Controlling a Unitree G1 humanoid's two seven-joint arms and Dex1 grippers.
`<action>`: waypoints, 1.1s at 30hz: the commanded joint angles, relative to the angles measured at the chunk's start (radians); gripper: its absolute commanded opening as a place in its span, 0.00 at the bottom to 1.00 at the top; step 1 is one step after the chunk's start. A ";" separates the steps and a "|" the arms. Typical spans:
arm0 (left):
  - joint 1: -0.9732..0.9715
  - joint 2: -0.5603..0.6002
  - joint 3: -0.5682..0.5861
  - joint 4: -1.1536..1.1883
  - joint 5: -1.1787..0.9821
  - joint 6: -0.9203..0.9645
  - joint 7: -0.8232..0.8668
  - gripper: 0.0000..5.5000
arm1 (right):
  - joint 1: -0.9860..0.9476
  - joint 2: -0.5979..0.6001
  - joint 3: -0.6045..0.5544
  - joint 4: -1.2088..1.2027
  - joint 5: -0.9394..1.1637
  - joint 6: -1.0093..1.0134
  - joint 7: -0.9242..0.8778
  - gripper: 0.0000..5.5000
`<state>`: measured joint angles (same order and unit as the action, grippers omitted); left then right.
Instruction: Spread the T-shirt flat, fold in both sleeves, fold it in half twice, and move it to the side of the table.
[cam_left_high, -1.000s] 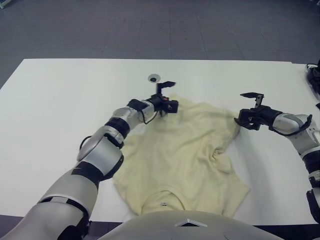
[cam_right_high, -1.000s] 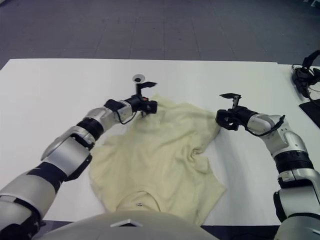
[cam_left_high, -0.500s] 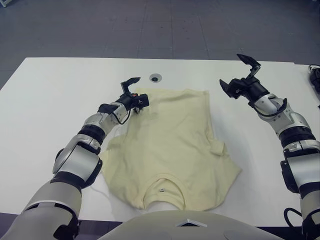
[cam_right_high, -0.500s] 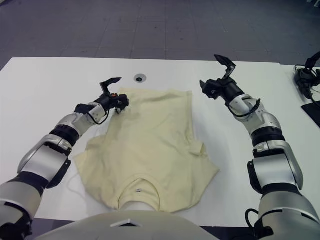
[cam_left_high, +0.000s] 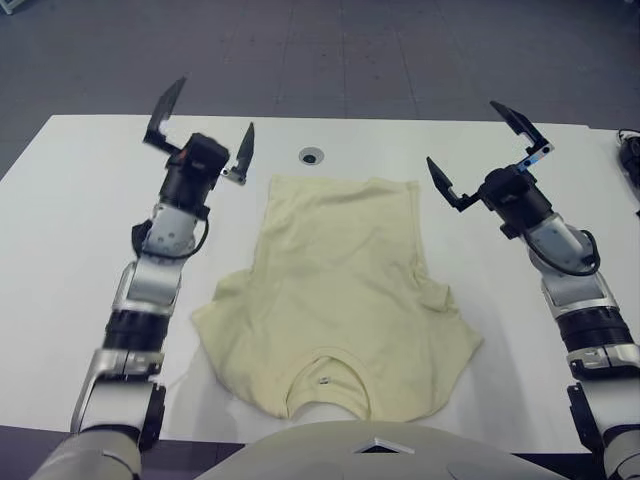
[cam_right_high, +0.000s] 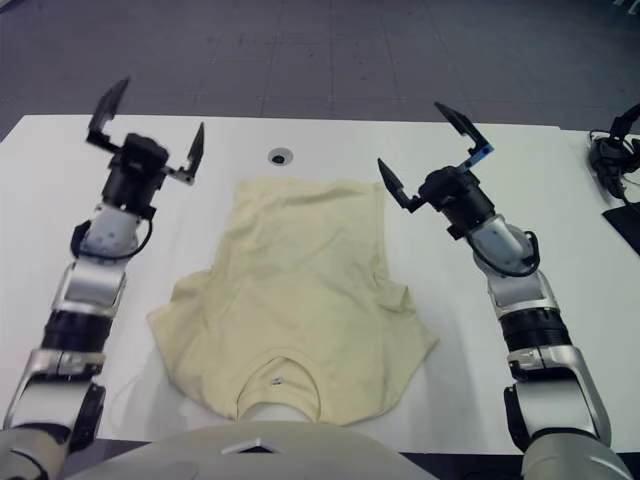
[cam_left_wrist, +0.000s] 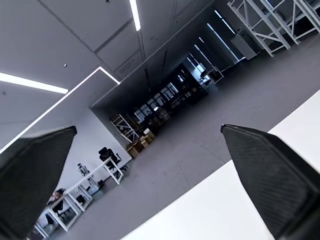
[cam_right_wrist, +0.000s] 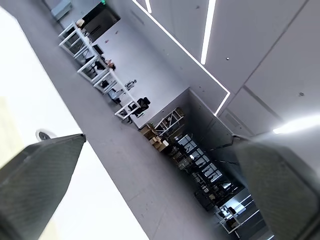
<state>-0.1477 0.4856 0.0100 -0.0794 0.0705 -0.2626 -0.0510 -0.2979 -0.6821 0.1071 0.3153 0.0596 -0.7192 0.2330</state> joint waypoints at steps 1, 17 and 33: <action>0.684 -0.155 0.111 -0.575 -0.408 0.195 0.049 0.98 | 0.255 0.020 -0.141 -0.302 0.267 0.147 0.015 0.98; 1.154 -0.426 0.008 -0.531 -0.580 0.203 0.046 0.98 | 0.329 0.039 -0.254 -0.469 0.232 0.335 0.083 0.98; 0.971 -0.424 0.029 -0.484 -0.517 0.342 0.020 0.50 | 0.294 0.091 -0.295 -0.473 0.184 0.354 0.155 0.98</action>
<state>0.8293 0.0611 0.0232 -0.5795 -0.4571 0.0643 -0.0335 0.0071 -0.6006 -0.1683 -0.1567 0.2512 -0.3681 0.3787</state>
